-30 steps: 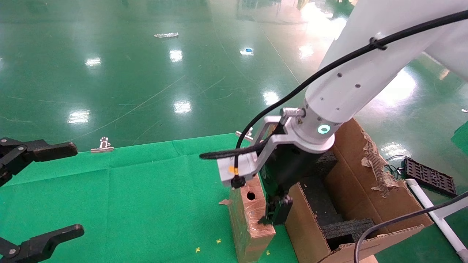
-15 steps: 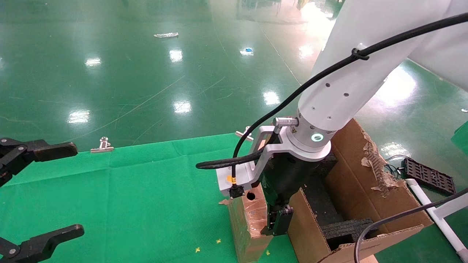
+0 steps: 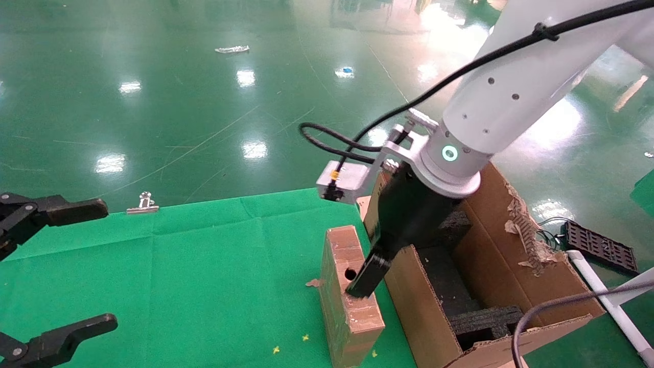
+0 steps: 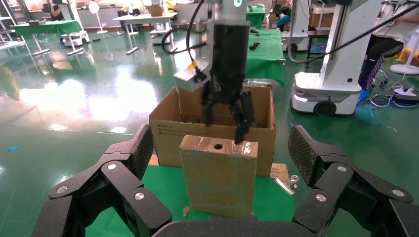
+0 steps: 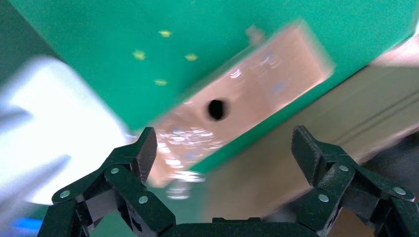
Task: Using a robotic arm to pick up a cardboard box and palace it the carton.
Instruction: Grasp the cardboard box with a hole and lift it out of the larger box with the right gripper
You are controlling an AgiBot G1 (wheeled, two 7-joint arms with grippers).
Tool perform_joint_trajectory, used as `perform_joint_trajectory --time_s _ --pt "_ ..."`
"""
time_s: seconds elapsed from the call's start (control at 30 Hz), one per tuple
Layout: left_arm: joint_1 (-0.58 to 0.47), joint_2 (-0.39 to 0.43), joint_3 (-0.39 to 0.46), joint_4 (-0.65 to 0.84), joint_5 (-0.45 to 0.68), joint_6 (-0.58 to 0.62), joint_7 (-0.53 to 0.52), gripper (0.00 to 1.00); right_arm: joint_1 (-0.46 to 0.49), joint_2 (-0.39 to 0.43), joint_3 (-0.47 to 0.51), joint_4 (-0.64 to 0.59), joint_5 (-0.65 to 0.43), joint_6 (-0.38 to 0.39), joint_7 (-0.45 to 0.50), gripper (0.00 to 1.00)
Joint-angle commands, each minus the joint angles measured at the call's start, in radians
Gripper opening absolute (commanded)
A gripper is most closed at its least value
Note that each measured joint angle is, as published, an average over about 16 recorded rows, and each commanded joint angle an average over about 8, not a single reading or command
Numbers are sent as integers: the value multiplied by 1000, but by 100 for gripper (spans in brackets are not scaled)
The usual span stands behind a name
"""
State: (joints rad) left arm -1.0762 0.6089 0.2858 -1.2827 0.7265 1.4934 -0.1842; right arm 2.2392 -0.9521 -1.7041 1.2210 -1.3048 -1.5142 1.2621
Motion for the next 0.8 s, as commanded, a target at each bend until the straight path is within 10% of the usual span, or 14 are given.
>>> perform_joint_trajectory --time_s 0.03,0.5,0.63,0.8 --pt "0 0 0 0 0 0 0 100 -11 4 -3 -45 37 -4 101 100" --pt "0 0 1 0 -1 0 1 100 -116 -63 -24 -256 88 25 215 100" --pt "0 -1 1 0 -1 -1 1 96 -131 -86 -30 -284 81 27 208 58" --pt "0 -1 2 0 -1 -1 1 42 -137 -105 -38 -298 71 20 204 2"
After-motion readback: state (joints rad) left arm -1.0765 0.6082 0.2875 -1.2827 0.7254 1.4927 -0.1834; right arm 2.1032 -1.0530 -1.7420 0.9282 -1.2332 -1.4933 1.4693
